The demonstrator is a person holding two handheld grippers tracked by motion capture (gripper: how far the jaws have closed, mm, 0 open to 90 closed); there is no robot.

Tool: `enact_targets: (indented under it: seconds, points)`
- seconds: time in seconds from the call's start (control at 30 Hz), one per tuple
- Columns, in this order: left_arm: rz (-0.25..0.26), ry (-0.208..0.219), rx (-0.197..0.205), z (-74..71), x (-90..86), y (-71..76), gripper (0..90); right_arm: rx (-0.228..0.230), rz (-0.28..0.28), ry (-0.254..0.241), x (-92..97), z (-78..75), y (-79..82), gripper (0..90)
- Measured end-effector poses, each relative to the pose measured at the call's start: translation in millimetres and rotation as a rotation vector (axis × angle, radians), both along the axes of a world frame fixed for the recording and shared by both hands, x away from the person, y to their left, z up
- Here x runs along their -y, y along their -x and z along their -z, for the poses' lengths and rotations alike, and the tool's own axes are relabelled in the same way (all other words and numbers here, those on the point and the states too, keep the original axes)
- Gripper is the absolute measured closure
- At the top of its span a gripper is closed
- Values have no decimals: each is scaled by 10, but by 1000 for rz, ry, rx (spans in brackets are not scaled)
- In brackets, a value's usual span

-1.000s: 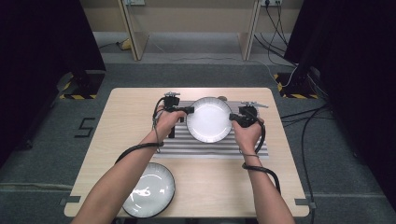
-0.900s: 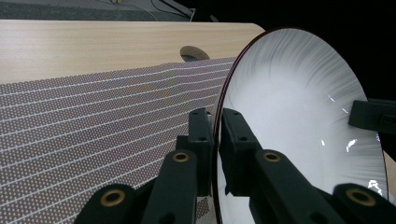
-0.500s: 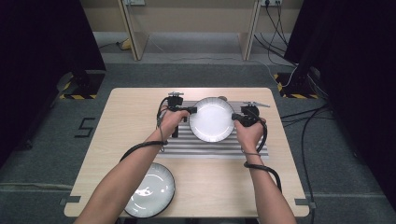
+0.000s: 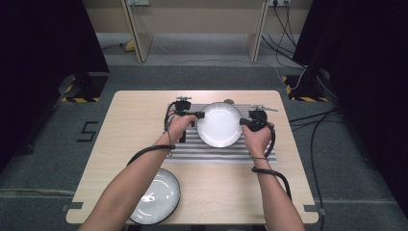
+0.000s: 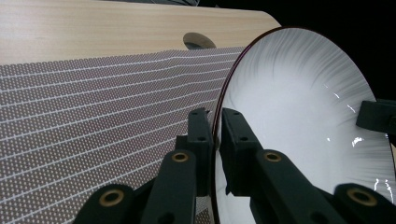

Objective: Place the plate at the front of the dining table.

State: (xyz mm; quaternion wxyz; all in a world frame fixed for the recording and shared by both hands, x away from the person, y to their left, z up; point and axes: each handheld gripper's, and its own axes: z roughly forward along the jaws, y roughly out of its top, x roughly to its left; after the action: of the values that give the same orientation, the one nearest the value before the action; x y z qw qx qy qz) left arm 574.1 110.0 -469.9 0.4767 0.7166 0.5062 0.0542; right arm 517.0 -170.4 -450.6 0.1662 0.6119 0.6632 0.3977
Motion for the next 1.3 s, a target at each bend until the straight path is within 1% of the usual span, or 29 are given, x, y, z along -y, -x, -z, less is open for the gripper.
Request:
enact_targets:
  seconds: [0.27, 0.5, 0.63, 0.83, 0.9, 0.97, 1.23, 1.27, 1.3]
  points:
    - [-9, -11, -16, 75, 19, -29, 816, -20, 4, 1, 1, 68, -32, 861]
    - [-12, -19, -40, 147, 26, -66, 815, -35, 10, -4, -2, 151, -67, 860]
    - [-22, -18, -54, 187, 30, -83, 814, -42, 10, -2, -3, 199, -100, 860]
    - [-30, -12, -60, 210, 36, -98, 815, -50, 15, -13, 1, 216, -121, 860]
    - [-34, -15, -59, 219, 36, -106, 817, -50, 19, -18, 9, 235, -132, 859]
    - [-37, -12, -66, 224, 37, -107, 817, -51, 23, -22, 8, 243, -140, 859]
    - [-58, -6, -82, 271, 49, -131, 821, -47, 39, -22, 0, 295, -165, 852]
    - [-60, -6, -83, 276, 52, -134, 824, -46, 42, -16, -1, 311, -171, 839]
    - [-63, -7, -89, 290, 55, -140, 832, -46, 43, -7, -8, 335, -178, 784]
